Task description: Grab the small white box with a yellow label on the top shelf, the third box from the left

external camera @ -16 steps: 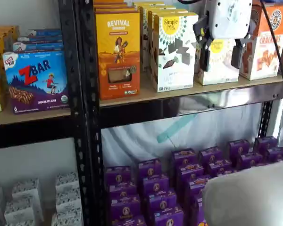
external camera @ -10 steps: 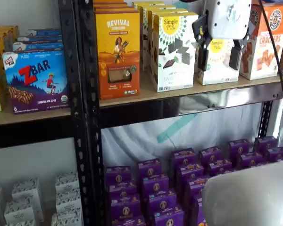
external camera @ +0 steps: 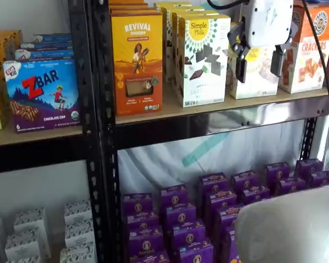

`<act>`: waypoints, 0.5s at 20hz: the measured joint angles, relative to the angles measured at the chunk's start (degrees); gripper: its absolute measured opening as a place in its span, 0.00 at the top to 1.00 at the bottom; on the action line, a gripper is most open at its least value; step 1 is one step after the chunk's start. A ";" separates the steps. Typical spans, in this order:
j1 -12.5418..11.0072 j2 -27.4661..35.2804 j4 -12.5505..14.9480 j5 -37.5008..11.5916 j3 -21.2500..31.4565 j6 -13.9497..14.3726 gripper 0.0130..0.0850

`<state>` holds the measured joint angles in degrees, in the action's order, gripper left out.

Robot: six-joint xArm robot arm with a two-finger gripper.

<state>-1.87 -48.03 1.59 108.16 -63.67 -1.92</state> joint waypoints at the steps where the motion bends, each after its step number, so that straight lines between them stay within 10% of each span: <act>1: -0.83 0.31 -0.01 -0.56 0.12 -0.81 0.00; 10: -5.57 2.41 -0.39 -5.24 0.69 -5.29 0.00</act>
<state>-7.43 -45.61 1.21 102.92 -62.98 -7.21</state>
